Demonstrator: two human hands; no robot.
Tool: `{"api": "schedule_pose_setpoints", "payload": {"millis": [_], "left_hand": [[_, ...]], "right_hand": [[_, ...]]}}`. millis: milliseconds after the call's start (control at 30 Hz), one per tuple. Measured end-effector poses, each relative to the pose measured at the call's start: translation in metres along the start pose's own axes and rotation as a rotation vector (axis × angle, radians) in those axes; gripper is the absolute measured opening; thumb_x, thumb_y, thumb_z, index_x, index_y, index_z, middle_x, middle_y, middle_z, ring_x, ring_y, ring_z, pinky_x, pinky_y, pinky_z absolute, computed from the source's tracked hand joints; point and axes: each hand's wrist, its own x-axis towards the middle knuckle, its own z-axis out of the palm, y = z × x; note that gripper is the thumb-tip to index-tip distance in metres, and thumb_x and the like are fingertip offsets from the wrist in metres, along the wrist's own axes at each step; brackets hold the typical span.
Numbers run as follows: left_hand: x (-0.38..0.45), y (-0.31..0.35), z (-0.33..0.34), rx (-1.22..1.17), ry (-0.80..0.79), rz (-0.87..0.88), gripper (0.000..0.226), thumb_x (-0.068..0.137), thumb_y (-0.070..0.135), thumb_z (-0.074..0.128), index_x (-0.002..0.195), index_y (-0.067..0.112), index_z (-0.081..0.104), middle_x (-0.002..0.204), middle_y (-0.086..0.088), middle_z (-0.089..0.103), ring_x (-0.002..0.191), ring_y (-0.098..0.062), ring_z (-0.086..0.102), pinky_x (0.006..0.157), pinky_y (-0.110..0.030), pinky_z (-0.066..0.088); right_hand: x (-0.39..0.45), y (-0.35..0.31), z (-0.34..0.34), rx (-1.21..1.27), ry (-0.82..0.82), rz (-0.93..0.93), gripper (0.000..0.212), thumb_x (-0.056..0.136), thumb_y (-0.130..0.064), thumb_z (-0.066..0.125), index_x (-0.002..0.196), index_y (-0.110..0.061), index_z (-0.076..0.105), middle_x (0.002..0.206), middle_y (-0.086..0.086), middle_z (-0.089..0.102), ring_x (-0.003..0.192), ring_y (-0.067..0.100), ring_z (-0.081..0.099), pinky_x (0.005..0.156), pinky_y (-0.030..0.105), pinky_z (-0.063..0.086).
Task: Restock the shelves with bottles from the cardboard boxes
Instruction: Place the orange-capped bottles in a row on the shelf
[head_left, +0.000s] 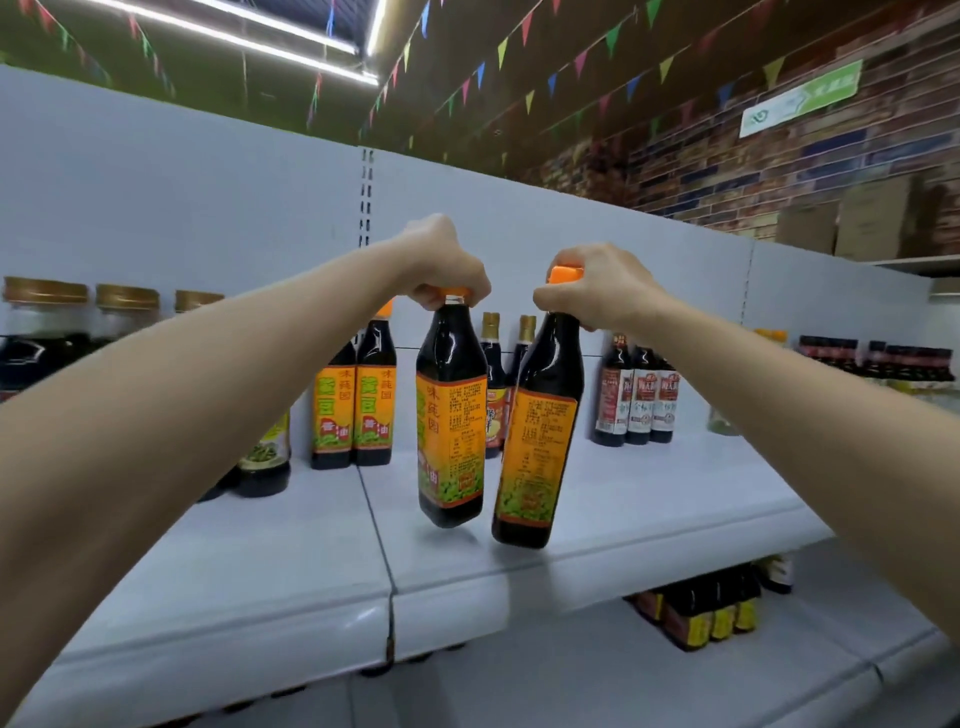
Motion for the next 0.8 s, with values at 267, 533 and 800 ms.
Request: {"api": "schedule_pose_setpoints", "payload": {"millis": [267,533,800], "left_hand": [[0.042,0.001,0.043,0.237,0.087,-0.029,0.022,0.068,0.014,0.07,0.064,0.007,0.05,0.055,-0.006,0.054,0.04,-0.016,0.054,0.035,-0.017,0.037],[0.057,-0.008,0.05,0.732,0.162,-0.147,0.022,0.078,0.027,0.061,0.063,0.017,0.047,0.064,0.0,0.053,0.072,-0.02,0.057,0.065,-0.021,0.038],[0.059,-0.02,0.062,0.747,0.315,-0.215,0.025,0.09,0.041,0.048,0.09,0.016,0.049,0.088,-0.005,0.05,0.084,-0.025,0.046,0.069,-0.03,0.036]], "right_hand": [[0.042,0.04,0.028,0.095,-0.176,-0.125,0.023,0.083,-0.03,0.065,0.103,-0.017,0.062,0.092,0.007,0.061,0.066,0.017,0.061,0.061,0.029,0.051],[0.077,0.064,0.054,0.097,-0.312,-0.192,0.021,0.087,-0.032,0.06,0.106,-0.023,0.053,0.088,0.002,0.059,0.063,0.013,0.06,0.054,0.024,0.047],[0.089,0.067,0.07,0.319,-0.458,-0.226,0.035,0.092,-0.03,0.06,0.121,-0.027,0.042,0.095,0.0,0.055,0.076,0.013,0.056,0.058,0.023,0.045]]}}
